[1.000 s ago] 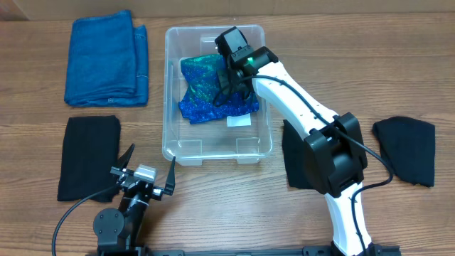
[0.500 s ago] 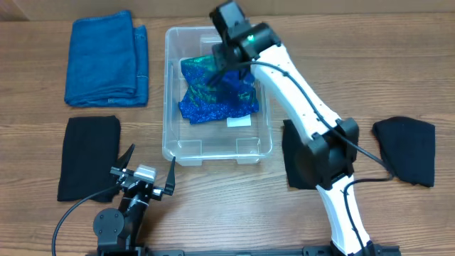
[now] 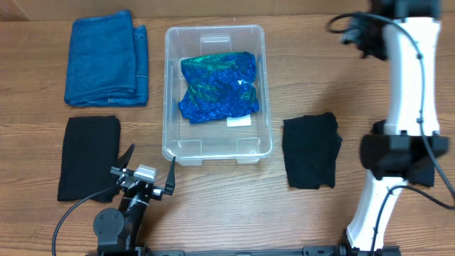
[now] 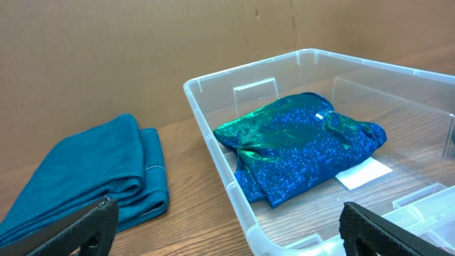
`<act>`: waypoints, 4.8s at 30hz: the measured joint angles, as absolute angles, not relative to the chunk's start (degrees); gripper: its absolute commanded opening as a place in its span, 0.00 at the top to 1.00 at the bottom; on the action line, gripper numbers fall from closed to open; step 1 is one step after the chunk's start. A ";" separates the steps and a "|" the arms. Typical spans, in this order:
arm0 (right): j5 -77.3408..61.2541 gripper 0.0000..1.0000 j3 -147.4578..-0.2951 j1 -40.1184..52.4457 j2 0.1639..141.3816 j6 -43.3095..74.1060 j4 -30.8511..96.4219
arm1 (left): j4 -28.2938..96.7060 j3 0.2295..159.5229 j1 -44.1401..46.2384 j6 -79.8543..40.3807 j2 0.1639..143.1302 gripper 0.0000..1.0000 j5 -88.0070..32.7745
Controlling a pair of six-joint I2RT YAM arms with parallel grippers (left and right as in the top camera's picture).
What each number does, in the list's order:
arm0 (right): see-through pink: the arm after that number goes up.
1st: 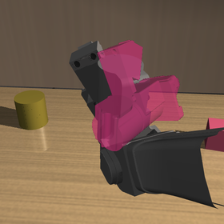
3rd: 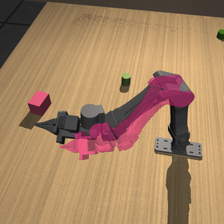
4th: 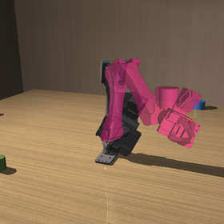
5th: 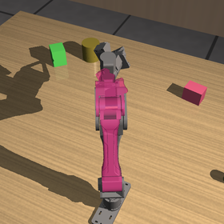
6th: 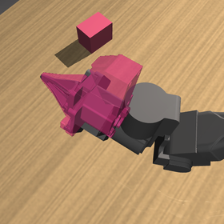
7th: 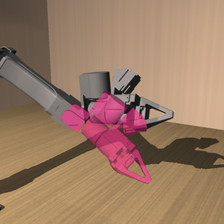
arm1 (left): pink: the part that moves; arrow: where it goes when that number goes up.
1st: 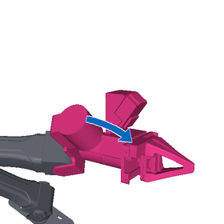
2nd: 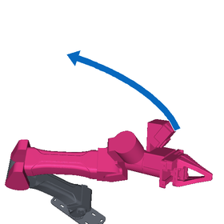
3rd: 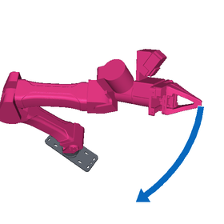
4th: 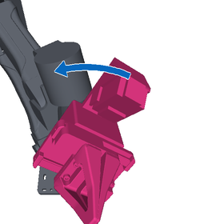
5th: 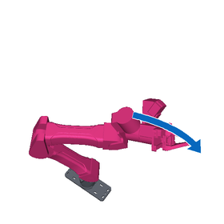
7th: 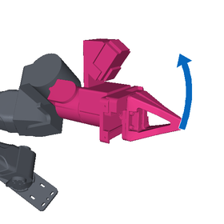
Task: Pack container
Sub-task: 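Release the cloth and move the right gripper to the far-right black cloth, then grasp the far-right black cloth with the right gripper and lift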
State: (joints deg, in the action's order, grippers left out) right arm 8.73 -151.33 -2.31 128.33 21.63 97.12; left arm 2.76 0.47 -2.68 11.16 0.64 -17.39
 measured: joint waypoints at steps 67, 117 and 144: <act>-24.40 0.01 -98.83 -34.89 124.70 1.21 53.98 | 2.76 0.47 -2.68 11.16 0.64 0.00 -17.39; -32.56 0.23 -106.13 -34.89 134.56 -8.91 53.10 | 2.76 0.47 -2.68 11.16 0.64 0.00 -17.39; -85.36 0.96 -122.19 -30.76 128.01 -4.05 78.96 | 2.76 0.47 -2.68 11.16 0.64 0.00 -17.39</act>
